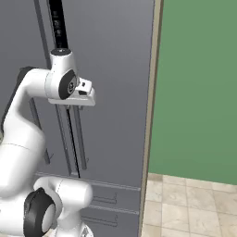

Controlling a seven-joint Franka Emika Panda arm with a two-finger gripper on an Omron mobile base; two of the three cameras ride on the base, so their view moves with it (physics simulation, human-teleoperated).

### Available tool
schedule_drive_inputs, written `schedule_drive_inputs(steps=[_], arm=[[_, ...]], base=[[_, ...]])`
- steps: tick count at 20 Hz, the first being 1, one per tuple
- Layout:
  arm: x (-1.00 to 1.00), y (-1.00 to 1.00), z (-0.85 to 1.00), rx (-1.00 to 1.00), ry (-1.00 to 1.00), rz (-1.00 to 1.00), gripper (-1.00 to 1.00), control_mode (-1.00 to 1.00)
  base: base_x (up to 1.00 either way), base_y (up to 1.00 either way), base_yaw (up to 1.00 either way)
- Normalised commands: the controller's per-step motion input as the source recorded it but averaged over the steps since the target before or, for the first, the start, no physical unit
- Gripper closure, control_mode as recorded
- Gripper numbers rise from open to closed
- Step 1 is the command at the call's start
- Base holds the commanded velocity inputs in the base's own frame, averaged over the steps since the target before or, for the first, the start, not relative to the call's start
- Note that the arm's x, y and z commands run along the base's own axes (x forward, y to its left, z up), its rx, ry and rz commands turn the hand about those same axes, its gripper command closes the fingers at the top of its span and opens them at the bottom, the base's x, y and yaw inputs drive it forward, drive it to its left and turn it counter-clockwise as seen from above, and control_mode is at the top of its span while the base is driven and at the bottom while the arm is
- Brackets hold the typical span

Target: Open the fridge, grab two sodas, and place both sodas inside the bowl with ice on the dining counter.

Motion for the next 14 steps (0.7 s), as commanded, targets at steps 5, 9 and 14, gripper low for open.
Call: schedule_drive_inputs(steps=[5, 9, 14], arm=[[0.00, 0.00, 0.00, 0.00, 0.00, 0.00, -1.00, 1.00], [0.00, 0.00, 0.00, 0.00, 0.00, 0.00, -1.00, 1.00], [0.00, 0.00, 0.00, 0.00, 0.00, 0.00, -1.00, 1.00]], base=[[-0.23, 0.01, 0.00], [-0.59, 0.21, -0.02], [-0.38, 0.28, -0.02]])
